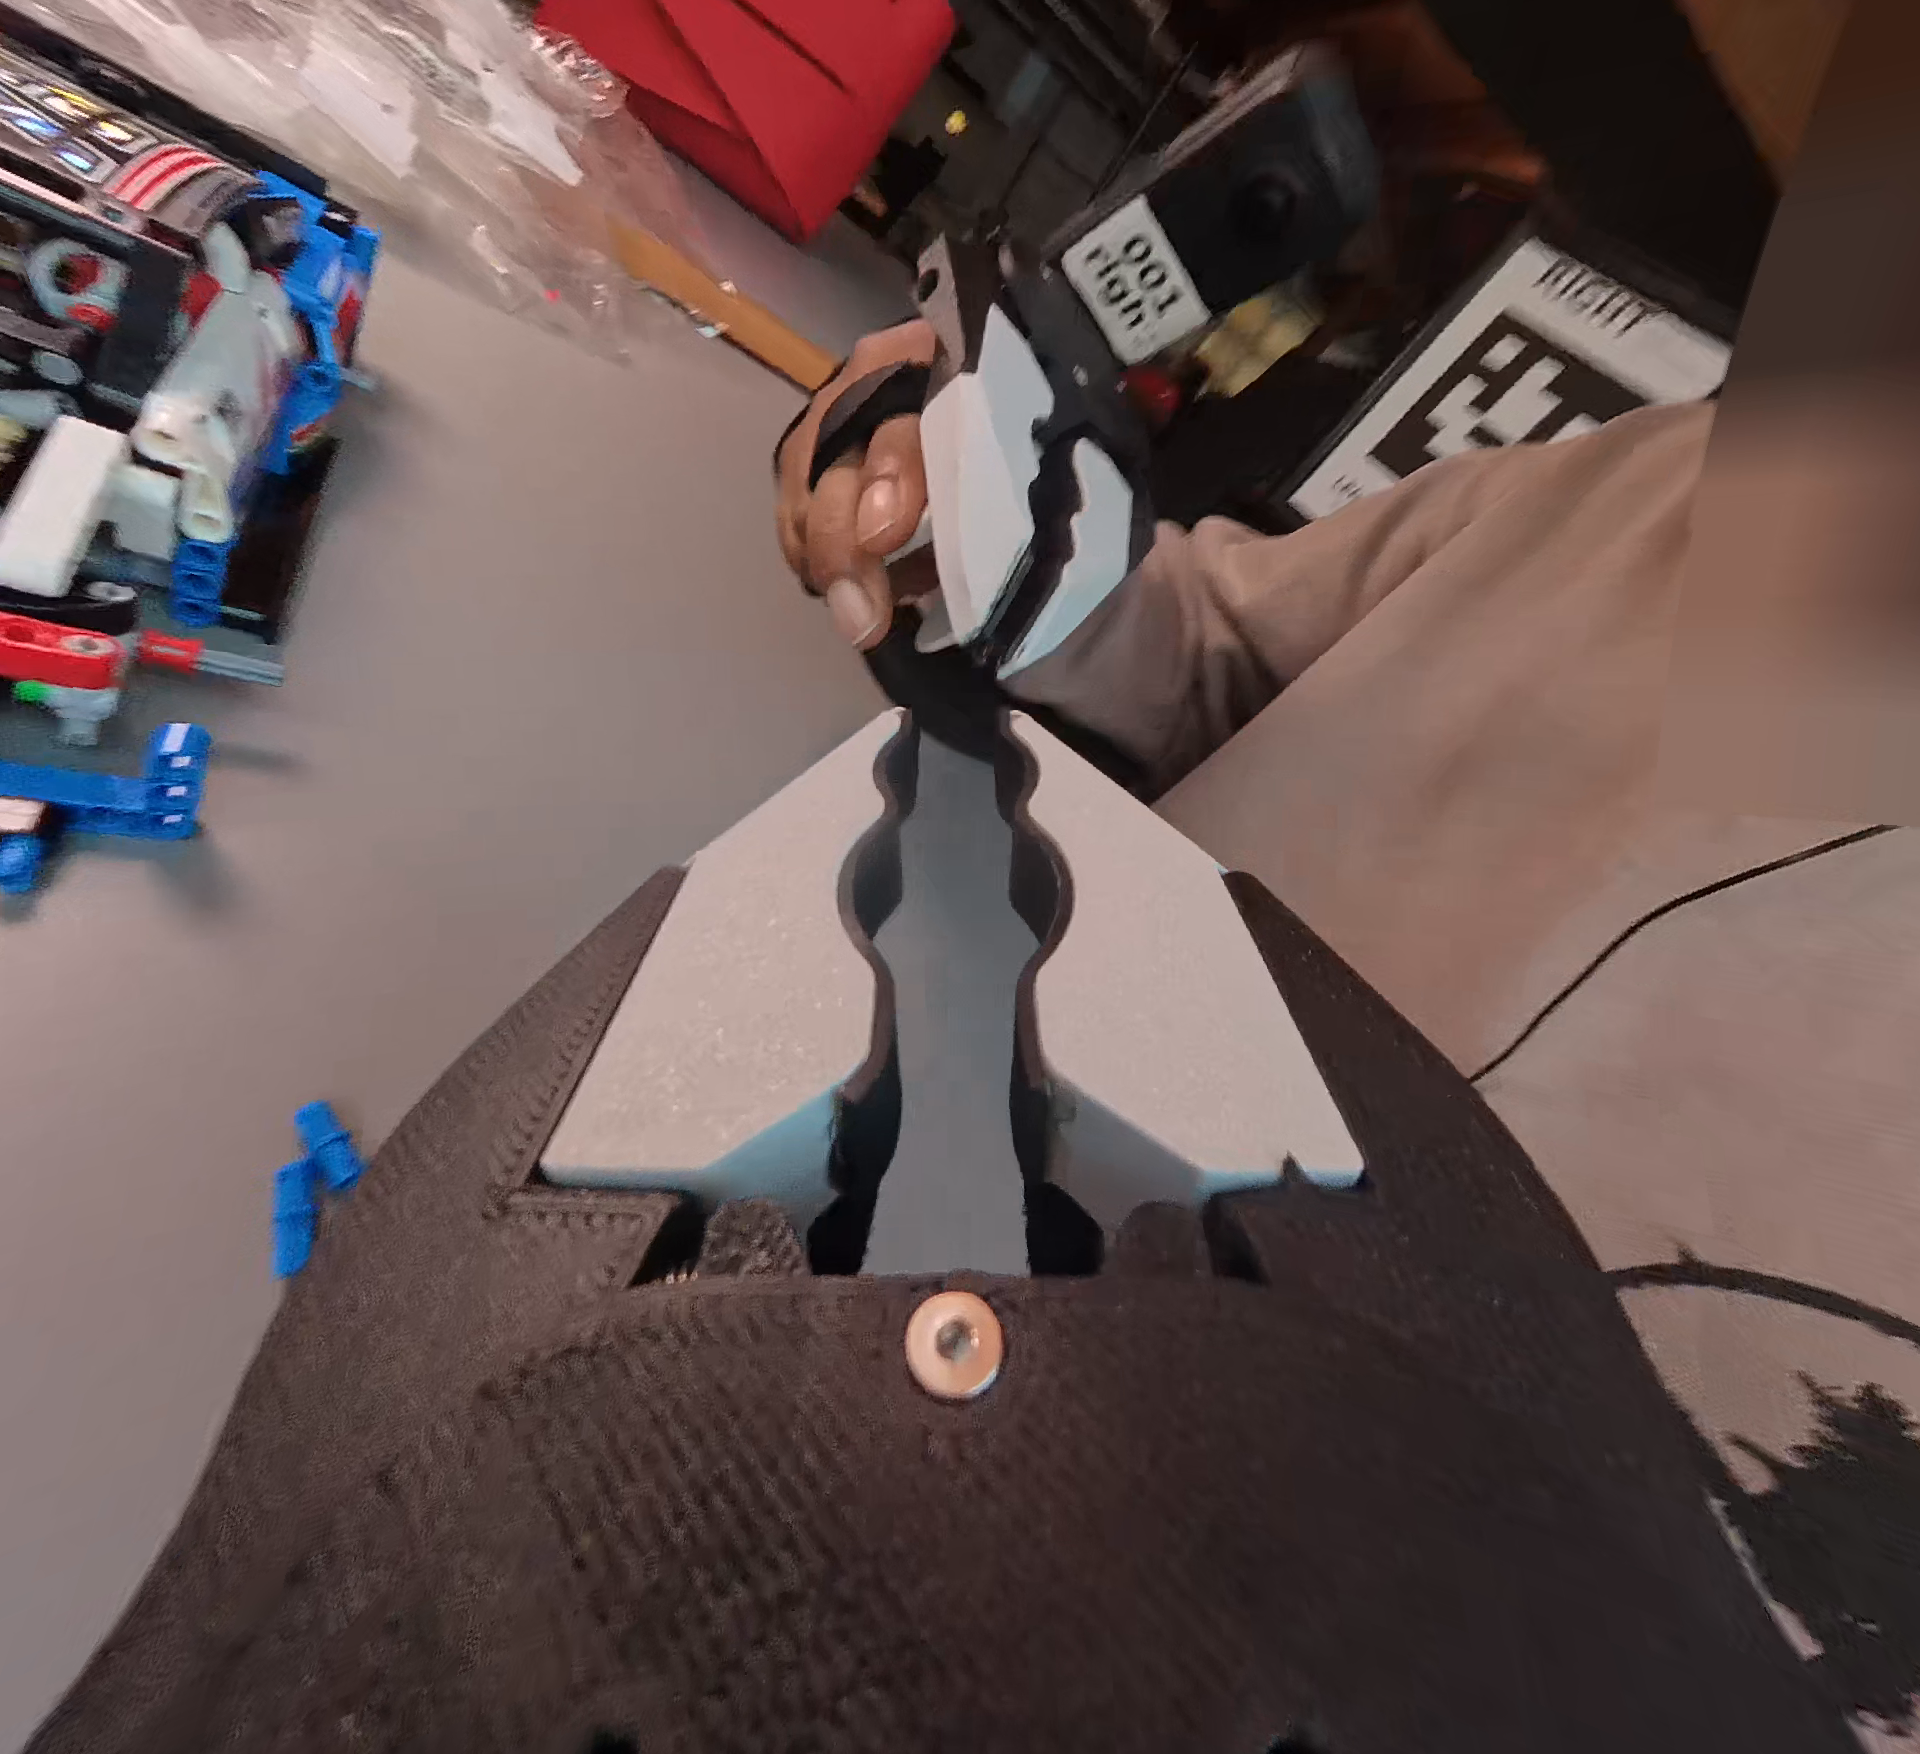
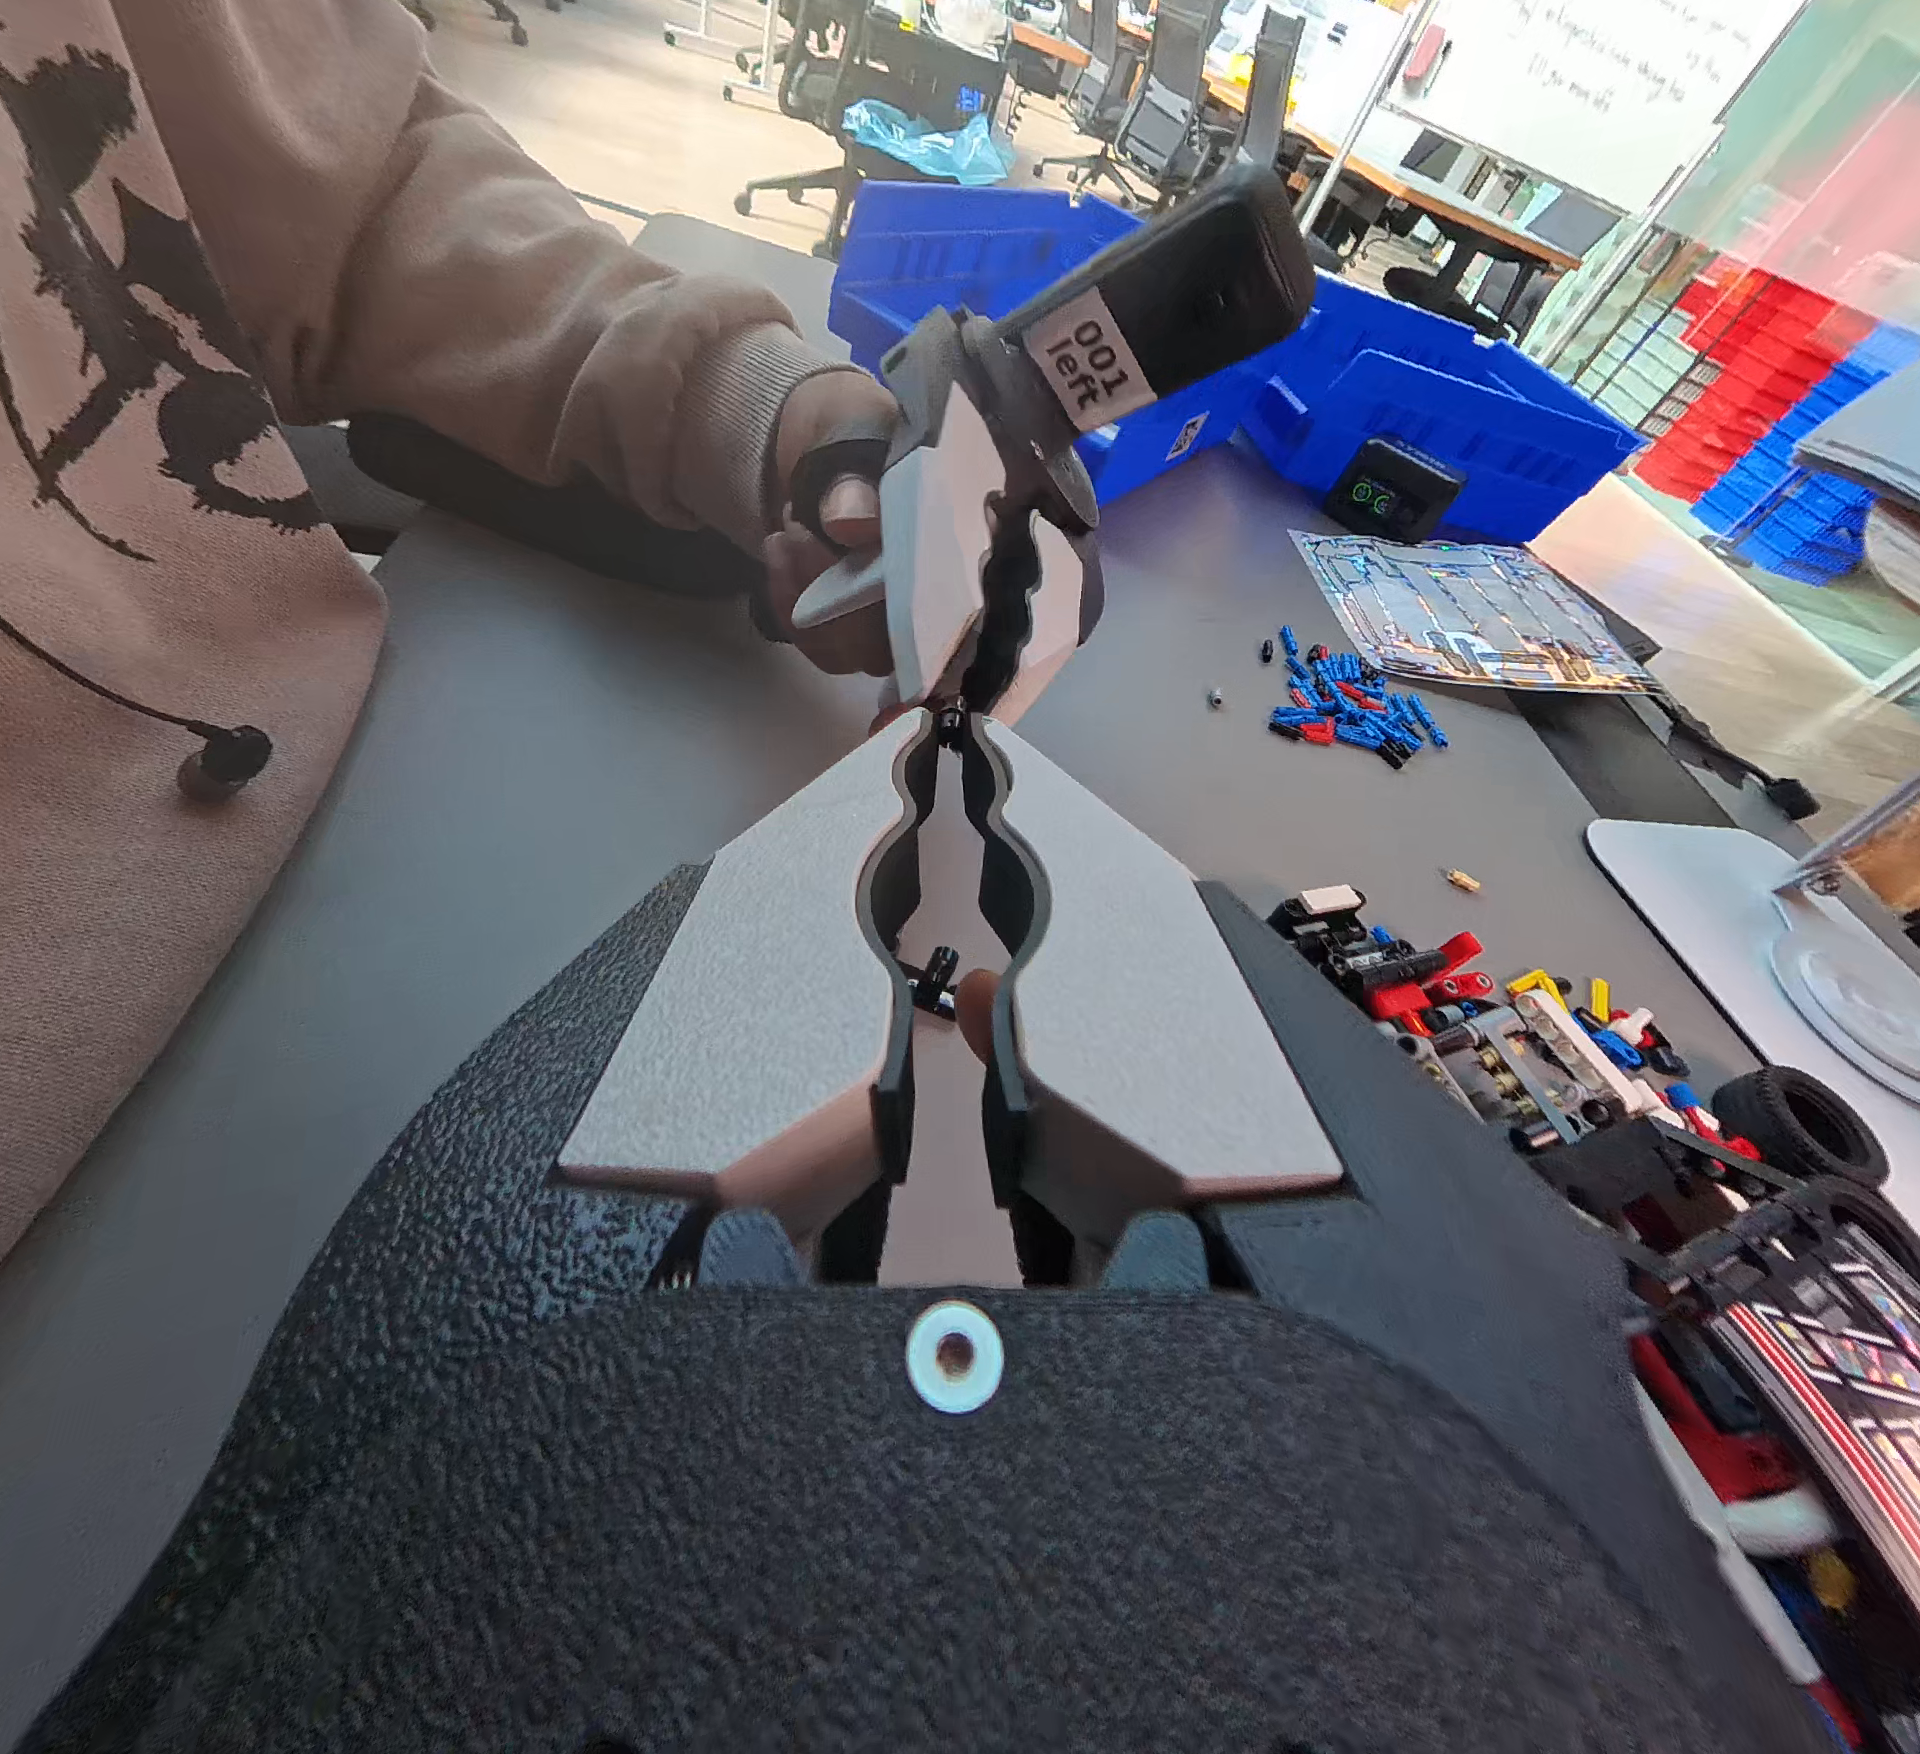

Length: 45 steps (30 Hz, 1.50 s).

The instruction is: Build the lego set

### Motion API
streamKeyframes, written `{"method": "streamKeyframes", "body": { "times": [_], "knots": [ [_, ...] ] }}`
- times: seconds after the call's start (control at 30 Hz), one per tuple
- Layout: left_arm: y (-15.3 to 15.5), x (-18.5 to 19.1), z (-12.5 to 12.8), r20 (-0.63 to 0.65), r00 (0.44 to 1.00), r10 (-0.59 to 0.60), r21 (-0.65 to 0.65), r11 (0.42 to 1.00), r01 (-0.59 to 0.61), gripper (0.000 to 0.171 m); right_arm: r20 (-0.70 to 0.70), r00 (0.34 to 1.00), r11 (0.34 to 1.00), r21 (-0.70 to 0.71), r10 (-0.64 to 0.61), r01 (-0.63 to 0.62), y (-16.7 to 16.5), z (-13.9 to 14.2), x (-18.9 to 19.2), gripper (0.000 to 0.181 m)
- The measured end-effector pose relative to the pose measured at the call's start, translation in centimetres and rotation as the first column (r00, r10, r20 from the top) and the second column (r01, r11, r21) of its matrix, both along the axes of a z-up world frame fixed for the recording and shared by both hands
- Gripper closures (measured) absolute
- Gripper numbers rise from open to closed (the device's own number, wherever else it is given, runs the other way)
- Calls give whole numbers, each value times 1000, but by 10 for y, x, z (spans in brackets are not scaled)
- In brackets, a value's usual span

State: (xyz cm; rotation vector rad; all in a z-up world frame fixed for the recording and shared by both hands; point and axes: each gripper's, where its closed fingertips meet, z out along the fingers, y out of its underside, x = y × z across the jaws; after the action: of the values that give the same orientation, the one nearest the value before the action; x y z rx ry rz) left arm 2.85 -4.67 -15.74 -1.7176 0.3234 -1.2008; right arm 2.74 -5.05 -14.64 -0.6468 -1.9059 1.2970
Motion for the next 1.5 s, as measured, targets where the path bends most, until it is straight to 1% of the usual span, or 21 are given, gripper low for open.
{"method": "streamKeyframes", "body": {
  "times": [0.03, 0.07, 0.13, 0.2, 0.27, 0.33, 0.37, 0.5, 0.6, 0.63, 0.67, 0.7, 0.77, 0.8, 0.9, 1.0, 1.1, 1.17, 1.23, 1.4, 1.5],
  "knots": [
    [2, -4, -9, -107, 994, 27, 11, 1000, -26, 156, 13, 1000, 1000, -8, -10, 10, 5, -1, -1, 179],
    [3, -8, -22, -229, 972, 50, 19, 999, -47, 155, 38, 999, 1000, -12, -19, 20, 11, -3, -1, 179],
    [4, -14, -49, -477, 876, 71, 38, 997, -60, 151, 66, 995, 997, -8, -72, 72, 27, -9, -4, 179],
    [3, -17, -73, -653, 755, 64, 40, 998, -50, 150, 86, 990, 993, -11, -113, 115, 39, -14, -7, 179],
    [3, -17, -89, -744, 666, 47, 35, 999, -31, 149, 104, 986, 991, -14, -133, 136, 45, -18, -9, 179],
    [4, -15, -96, -778, 627, 42, 36, 999, -22, 149, 117, 983, 990, 4, -140, 141, 46, -23, -9, 179],
    [5, -15, -96, -784, 619, 50, 41, 999, -28, 149, 124, 982, 990, 19, -142, 141, 46, -25, -9, 179],
    [17, -12, -84, -743, 661, 105, 87, 994, -60, 150, 149, 980, 991, 39, -132, 127, 43, -31, -8, 179],
    [22, -13, -87, -756, 651, 70, 69, 997, -27, 149, 181, 978, 995, 34, -103, 98, 39, -36, -6, 178],
    [22, -12, -91, -761, 647, 44, 53, 999, -5, 152, 198, 976, 996, 30, -88, 84, 37, -39, -4, 179],
    [21, -12, -95, -769, 639, 9, 29, 999, 20, 161, 206, 975, 997, 27, -80, 76, 36, -41, -4, 178],
    [21, -10, -94, -762, 647, -5, 27, 999, 40, 165, 214, 974, 997, 26, -73, 69, 35, -43, -3, 178],
    [22, -12, -94, -769, 639, -7, 30, 998, 46, 165, 225, 972, 998, 25, -67, 63, 34, -45, -3, 179],
    [24, -14, -91, -761, 648, 20, 55, 998, 34, 165, 225, 972, 998, 21, -65, 62, 34, -44, -3, 179],
    [22, -10, -64, -607, 790, 80, 128, 992, -2, 165, 217, 974, 998, 6, -60, 60, 34, -40, -1, 179],
    [21, -7, -33, -413, 901, 136, 198, 978, -57, 165, 205, 978, 999, -16, -43, 47, 28, -33, 0, 179],
    [22, -6, -15, -285, 945, 161, 222, 970, -98, 165, 187, 982, 999, -34, -32, 39, 22, -26, 0, 179],
    [24, -7, -9, -249, 952, 178, 228, 966, -121, 165, 177, 984, 998, -50, -25, 35, 20, -23, 1, 179],
    [25, -8, -7, -249, 949, 195, 236, 962, -136, 165, 172, 984, 998, -53, -33, 43, 20, -21, 0, 179],
    [28, -10, -8, -290, 922, 257, 254, 949, -185, 165, 189, 981, 996, -65, -52, 65, 21, -24, -4, 178],
    [31, -14, -2, -309, 895, 323, 305, 924, -228, 166, 206, 975, 983, -148, -77, 109, 20, -21, -11, 179]
  ]
}}
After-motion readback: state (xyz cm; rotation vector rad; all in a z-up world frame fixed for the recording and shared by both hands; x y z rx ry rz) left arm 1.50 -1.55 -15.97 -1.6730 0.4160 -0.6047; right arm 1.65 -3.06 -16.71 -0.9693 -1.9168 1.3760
